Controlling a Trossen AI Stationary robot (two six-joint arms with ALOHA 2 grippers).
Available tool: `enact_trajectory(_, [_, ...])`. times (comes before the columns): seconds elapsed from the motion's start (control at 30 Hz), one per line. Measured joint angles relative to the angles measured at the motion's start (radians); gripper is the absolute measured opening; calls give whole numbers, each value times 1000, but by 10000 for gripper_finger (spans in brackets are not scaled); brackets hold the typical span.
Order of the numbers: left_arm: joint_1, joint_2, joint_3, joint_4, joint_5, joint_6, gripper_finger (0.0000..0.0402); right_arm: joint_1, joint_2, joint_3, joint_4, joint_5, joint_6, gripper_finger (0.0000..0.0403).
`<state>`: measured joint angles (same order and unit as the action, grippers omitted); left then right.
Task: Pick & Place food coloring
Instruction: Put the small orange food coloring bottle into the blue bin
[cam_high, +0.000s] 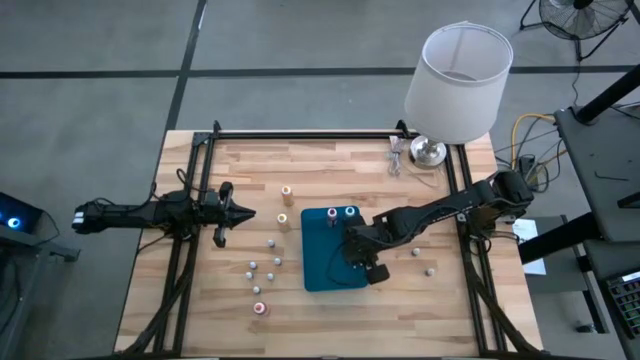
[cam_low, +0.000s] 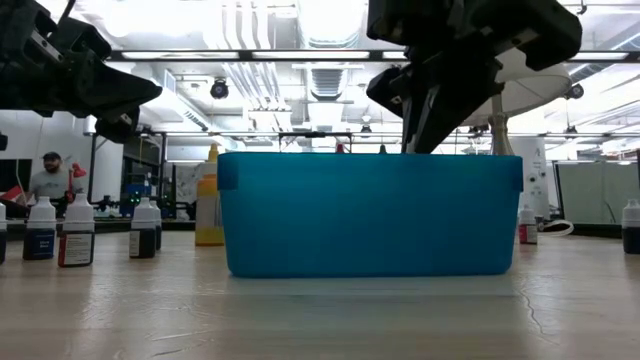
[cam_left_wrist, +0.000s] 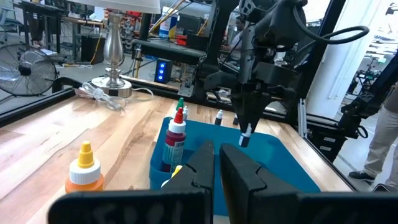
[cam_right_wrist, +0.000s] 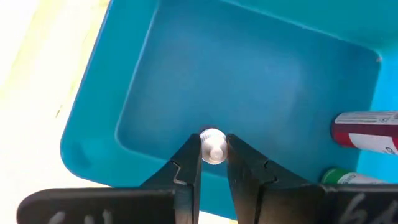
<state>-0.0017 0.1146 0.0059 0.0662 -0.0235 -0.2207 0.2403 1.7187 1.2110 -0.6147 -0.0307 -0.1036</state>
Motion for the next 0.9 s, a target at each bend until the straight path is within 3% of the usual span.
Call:
enact_trajectory(0.37, [0, 0, 0, 0, 0, 0, 0, 6, 0, 0, 27, -25, 42, 47])
enact_trajectory(0.9, [0, 0, 0, 0, 0, 0, 0, 0, 66, 179, -94, -56, 45, 48])
